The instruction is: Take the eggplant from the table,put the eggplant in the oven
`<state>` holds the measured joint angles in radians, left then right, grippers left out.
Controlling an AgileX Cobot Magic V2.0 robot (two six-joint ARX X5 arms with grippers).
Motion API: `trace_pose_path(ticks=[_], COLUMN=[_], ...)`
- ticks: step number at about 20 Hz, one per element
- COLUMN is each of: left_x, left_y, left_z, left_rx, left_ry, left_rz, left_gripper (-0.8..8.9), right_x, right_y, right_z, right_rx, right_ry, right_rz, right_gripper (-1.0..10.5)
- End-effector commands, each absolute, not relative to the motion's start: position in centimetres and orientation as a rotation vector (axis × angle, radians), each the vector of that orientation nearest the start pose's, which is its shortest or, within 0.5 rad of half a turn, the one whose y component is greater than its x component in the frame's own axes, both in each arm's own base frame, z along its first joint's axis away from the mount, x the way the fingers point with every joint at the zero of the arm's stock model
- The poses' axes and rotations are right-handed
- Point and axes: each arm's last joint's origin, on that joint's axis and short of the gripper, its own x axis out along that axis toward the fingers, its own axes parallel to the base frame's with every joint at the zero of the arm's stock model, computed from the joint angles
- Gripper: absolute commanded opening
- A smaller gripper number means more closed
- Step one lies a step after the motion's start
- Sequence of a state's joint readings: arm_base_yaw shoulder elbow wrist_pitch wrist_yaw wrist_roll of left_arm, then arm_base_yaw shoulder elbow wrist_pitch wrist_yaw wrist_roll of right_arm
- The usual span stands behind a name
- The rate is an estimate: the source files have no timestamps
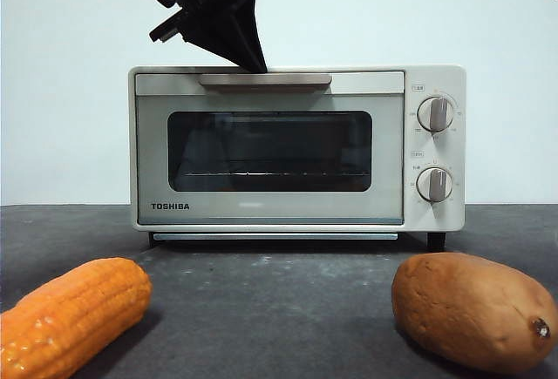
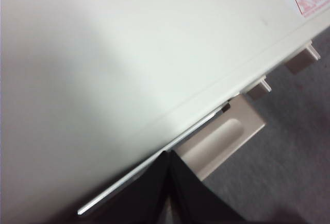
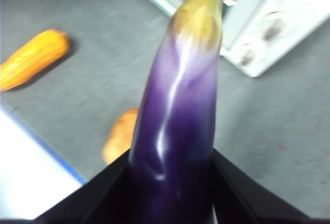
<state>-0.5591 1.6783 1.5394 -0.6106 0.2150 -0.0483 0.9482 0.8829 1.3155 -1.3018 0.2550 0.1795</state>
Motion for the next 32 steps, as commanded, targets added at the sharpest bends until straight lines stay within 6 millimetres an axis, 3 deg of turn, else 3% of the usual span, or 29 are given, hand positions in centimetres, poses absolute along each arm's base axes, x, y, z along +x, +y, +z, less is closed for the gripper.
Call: trace_pose_path(ticks=[1, 13, 21, 26, 32], left_x=[30.5, 25.5, 23.0, 22.5, 20.7], left_y=[-21.2, -23.3, -23.6, -20.1, -13.0], left_z=[30.9, 30.0, 31.8, 32.4, 29.3], left_rx=[0.142, 0.31, 0.334, 0.221, -0.036], left_ry=[0.885, 1.147, 1.088, 0.926, 0.804], left_rz=[-0.739, -0.835, -0.888, -0.759, -0.562], left_gripper=[0.06, 0.06, 0.06, 0.06, 0.06], right_x=[7.0, 7.2, 7.3, 8.2, 11.0], right_y=[8.7, 8.9, 9.1, 10.5, 14.9], right_z=[39.7, 39.9, 39.8, 39.6, 38.5], right_rx=[-0.333, -0.328, -0.347, -0.374, -0.446], right_ry=[0.75, 0.727, 0.728, 0.735, 0.719], right_rz=[0.579, 0.589, 0.604, 0.652, 0.754], right_gripper=[1.5, 1.5, 1.5, 1.5, 1.5])
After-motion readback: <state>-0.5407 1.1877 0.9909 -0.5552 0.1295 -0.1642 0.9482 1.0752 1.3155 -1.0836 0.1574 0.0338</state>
